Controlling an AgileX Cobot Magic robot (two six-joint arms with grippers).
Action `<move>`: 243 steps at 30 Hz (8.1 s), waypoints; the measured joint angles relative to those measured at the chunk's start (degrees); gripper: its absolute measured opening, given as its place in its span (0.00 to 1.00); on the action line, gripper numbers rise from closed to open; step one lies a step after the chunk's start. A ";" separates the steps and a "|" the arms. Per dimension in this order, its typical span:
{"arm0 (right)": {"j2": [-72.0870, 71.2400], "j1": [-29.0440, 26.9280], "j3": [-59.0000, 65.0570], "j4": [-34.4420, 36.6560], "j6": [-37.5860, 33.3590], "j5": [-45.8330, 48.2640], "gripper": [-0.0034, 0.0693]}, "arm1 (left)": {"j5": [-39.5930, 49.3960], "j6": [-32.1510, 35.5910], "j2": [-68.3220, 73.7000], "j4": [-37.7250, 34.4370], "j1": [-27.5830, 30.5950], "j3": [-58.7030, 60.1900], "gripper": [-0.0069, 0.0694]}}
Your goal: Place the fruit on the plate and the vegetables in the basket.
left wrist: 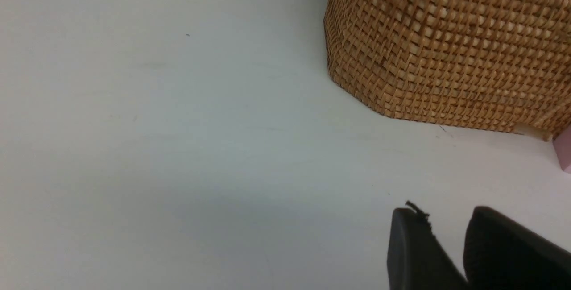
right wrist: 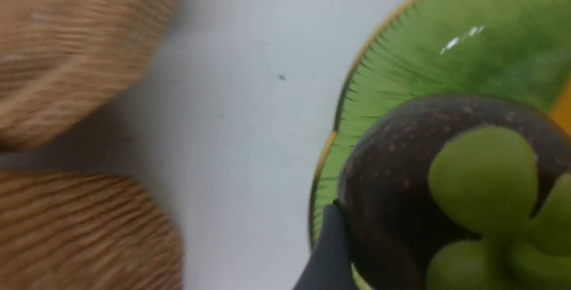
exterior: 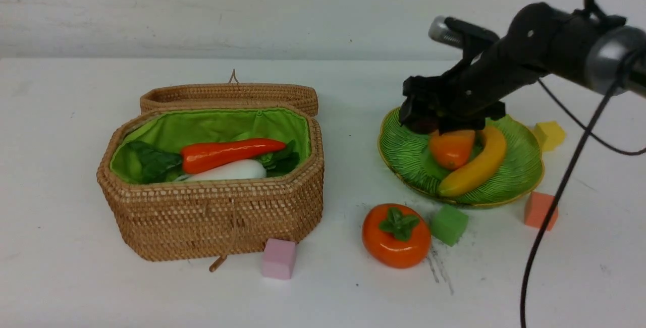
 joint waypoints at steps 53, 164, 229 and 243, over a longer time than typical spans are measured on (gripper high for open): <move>-8.53 11.47 14.53 -5.83 12.16 16.88 0.56 | 0.01 0.00 0.00 0.00 0.00 0.00 0.36; -9.28 -13.58 10.85 0.23 4.59 14.82 0.95 | 0.01 -0.01 0.00 0.00 0.00 0.14 0.40; -88.82 -4.18 98.83 -12.72 -23.60 -29.11 0.04 | 0.01 0.04 0.00 0.00 0.00 0.14 0.40; -122.60 -10.94 102.10 -11.51 -10.09 -21.78 0.05 | 0.01 0.04 0.00 0.00 0.00 0.14 0.40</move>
